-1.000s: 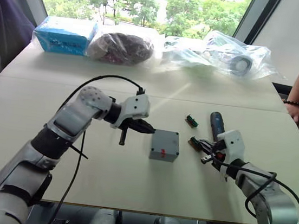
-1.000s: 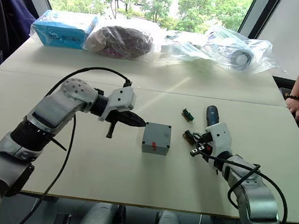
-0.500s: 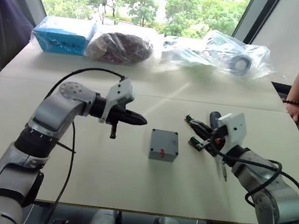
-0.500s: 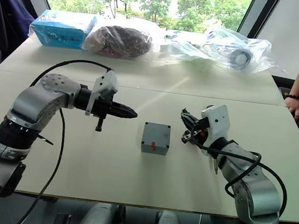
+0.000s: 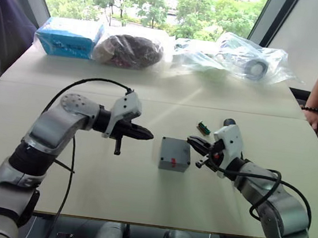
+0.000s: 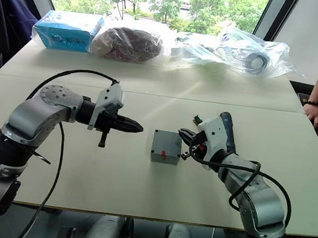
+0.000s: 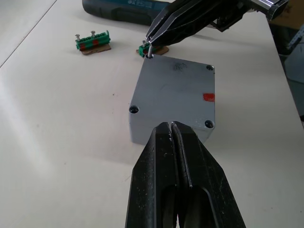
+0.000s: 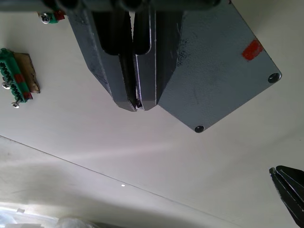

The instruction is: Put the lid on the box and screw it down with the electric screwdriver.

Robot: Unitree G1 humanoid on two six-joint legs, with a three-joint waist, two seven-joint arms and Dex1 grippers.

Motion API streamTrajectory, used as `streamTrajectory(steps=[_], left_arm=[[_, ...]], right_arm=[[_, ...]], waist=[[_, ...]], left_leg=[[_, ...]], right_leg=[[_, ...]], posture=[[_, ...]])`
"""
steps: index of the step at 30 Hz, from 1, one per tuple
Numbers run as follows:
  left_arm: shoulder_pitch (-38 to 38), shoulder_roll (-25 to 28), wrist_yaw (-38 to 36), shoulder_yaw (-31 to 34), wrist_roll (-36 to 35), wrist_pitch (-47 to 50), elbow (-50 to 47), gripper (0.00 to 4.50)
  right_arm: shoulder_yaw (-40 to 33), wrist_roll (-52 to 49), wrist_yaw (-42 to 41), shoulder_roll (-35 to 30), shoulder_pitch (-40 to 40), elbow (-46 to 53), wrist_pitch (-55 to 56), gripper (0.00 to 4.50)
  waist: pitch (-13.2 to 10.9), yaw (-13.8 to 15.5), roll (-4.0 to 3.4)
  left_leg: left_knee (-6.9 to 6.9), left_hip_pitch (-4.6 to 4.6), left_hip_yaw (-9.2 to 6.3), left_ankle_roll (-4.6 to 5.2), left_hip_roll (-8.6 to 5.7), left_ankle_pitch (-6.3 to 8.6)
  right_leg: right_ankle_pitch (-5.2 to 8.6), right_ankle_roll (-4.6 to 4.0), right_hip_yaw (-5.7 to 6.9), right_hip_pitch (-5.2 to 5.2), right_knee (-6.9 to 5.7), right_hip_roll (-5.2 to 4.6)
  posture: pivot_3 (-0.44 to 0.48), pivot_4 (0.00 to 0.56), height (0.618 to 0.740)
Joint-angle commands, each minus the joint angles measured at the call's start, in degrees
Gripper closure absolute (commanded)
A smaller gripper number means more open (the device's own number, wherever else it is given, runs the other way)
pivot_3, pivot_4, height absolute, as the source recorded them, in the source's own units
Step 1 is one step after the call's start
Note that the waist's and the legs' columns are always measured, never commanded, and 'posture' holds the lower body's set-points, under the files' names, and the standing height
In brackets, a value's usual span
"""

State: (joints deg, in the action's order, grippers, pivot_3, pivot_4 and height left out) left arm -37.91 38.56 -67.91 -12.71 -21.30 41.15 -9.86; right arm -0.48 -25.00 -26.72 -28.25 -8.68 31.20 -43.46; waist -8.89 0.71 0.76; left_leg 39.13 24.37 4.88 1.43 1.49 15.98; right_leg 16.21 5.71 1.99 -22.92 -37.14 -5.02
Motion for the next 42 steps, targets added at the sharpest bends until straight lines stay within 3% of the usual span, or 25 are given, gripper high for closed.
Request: streamTrajectory(steps=[1,16,19,26,31,36,37,38,42], left_arm=[[-0.52,0.23,0.47,0.02,-0.36,-0.15,-1.85,4.5],[-1.23,-0.46,1.2,-0.15,-0.22,-0.49,-1.14,4.5],[-1.2,-0.63,1.5,-0.11,-0.11,-0.72,-0.98,4.5],[-1.37,-2.26,2.28,1.09,-1.86,-0.58,-1.02,4.5],[-4.73,-3.49,2.74,1.05,-3.23,2.98,0.96,4.5],[-7.23,-5.38,0.73,-0.61,-3.34,-0.08,2.22,4.5],[-7.52,-5.8,0.3,-1.11,-2.88,-1.26,2.29,4.5],[-7.74,-6.12,-0.12,-1.64,-2.46,-2.24,2.27,4.5],[-8.1,-6.37,-1.83,-3.65,-1.43,-5.23,1.39,4.5]], right_arm=[[-0.52,0.58,-0.17,-0.51,0.26,0.52,1.46,4.47],[0.82,1.7,-0.79,0.15,-0.5,-1.33,1.69,4.47],[0.62,1.93,-0.77,0.09,-0.76,-1.75,2.15,3.65],[-1.61,1.58,-0.06,0.06,-0.55,-1.58,2.7,0.82],[-11.45,-5.84,6.06,2.77,-3.26,0.56,-7.37,0.82],[-19.83,-8.33,9.83,-1.98,-10.67,-1.03,-15.31,0.82],[-21.67,-9.25,10.99,-3.08,-12.61,-2.78,-19.97,0.2],[-23.23,-10.16,11.67,-4.12,-14.22,-4.47,-24.29,0.03],[-24.26,-12.45,9.77,-10.85,-18.89,-9.41,-39.87,0.03]], waist=[[0.0,-0.03,0.0],[0.0,-0.02,0.0],[0.0,-0.02,0.0],[0.0,0.01,0.0],[0.0,-0.02,0.01],[-0.06,0.01,-0.08],[-0.06,0.01,-0.08],[-0.06,-0.01,-0.08],[-0.06,-0.02,-0.09]], left_leg=[[0.0,0.0,0.0,0.0,0.0,0.0],[0.0,0.0,0.0,0.0,0.0,0.0],[0.0,0.0,0.0,0.0,0.0,0.0],[0.0,0.0,0.01,0.0,0.0,0.0],[0.0,0.0,0.0,-0.01,0.0,0.0],[0.0,0.0,0.02,-0.02,0.0,-0.01],[-0.01,0.0,0.02,-0.02,-0.01,-0.01],[-0.01,0.01,0.02,-0.01,0.0,-0.01],[-0.01,0.02,0.03,0.0,0.0,0.0]], right_leg=[[0.0,0.0,0.0,0.0,0.0,0.0],[0.0,0.0,0.0,0.0,0.0,0.0],[0.0,0.0,0.0,0.0,0.01,0.0],[0.0,0.0,0.0,0.0,0.01,0.0],[0.0,0.0,0.0,0.01,-0.01,-0.01],[0.0,0.0,-0.01,0.0,0.0,-0.02],[0.0,0.0,-0.01,0.0,0.01,-0.02],[0.0,0.0,-0.01,0.0,0.02,-0.02],[0.0,-0.01,-0.01,0.0,0.03,-0.03]], posture=[[0.0,0.15,0.74],[0.0,0.15,0.74],[0.0,0.15,0.74],[0.0,0.15,0.74],[0.0,0.15,0.74],[0.0,0.15,0.74],[0.0,0.15,0.74],[0.0,0.15,0.74],[0.0,0.15,0.74]])
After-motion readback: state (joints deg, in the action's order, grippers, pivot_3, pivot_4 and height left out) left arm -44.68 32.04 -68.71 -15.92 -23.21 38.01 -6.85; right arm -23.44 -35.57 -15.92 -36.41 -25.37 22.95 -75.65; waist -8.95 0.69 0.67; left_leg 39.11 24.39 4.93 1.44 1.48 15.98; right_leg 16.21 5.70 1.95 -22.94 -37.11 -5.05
